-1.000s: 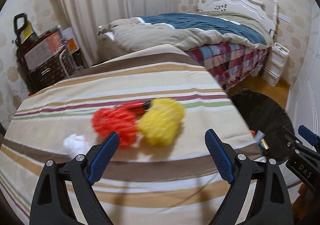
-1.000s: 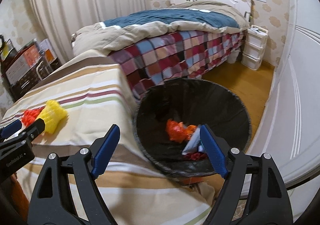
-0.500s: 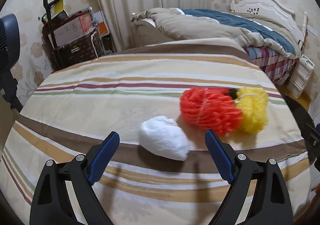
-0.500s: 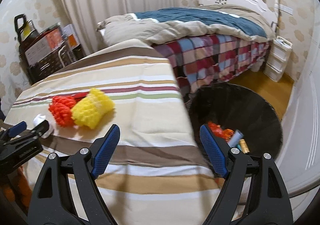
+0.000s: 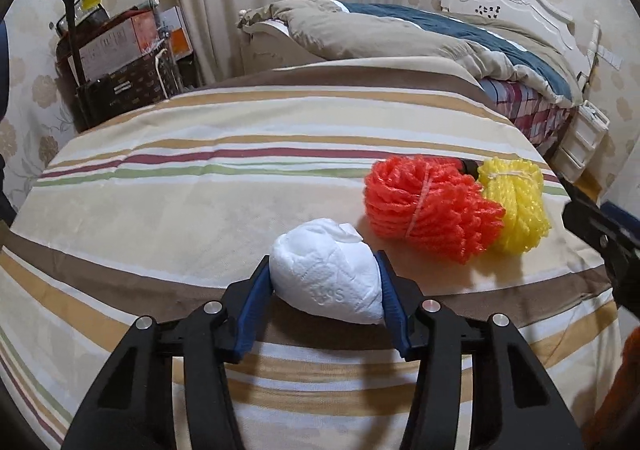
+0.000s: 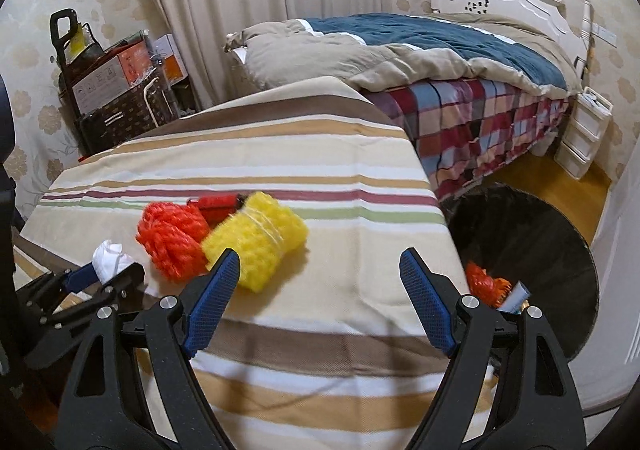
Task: Collect trash
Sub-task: 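Grasp the yellow foam net with the right gripper while the left gripper holds the white bag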
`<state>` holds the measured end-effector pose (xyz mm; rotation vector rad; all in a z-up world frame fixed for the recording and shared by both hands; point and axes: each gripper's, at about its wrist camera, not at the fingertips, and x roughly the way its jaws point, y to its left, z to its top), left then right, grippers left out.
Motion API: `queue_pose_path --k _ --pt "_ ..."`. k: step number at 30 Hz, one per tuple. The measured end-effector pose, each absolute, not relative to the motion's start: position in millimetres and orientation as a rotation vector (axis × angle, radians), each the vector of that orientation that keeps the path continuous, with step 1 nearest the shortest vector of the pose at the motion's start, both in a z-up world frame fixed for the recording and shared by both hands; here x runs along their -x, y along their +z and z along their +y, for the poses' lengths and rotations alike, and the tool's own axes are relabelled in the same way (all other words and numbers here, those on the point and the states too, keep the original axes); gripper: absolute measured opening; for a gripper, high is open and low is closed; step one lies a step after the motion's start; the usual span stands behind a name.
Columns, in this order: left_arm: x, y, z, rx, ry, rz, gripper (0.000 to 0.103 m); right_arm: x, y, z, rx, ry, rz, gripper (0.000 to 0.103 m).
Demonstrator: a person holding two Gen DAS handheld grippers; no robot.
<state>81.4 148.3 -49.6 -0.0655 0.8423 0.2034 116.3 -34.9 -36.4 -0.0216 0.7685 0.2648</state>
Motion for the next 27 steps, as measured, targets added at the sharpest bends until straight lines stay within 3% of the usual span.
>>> queue_pose_path --k 15,19,27 --pt "-74 -39 179 0.057 0.282 0.801 0.050 -158 -54 3 -0.001 0.280 0.861 0.080" --pt "-74 -42 180 0.065 0.280 0.808 0.050 -157 -63 5 0.004 0.306 0.893 0.054" --pt "-71 -44 176 0.073 0.273 0.810 0.050 -143 -58 1 0.003 0.327 0.865 0.043"
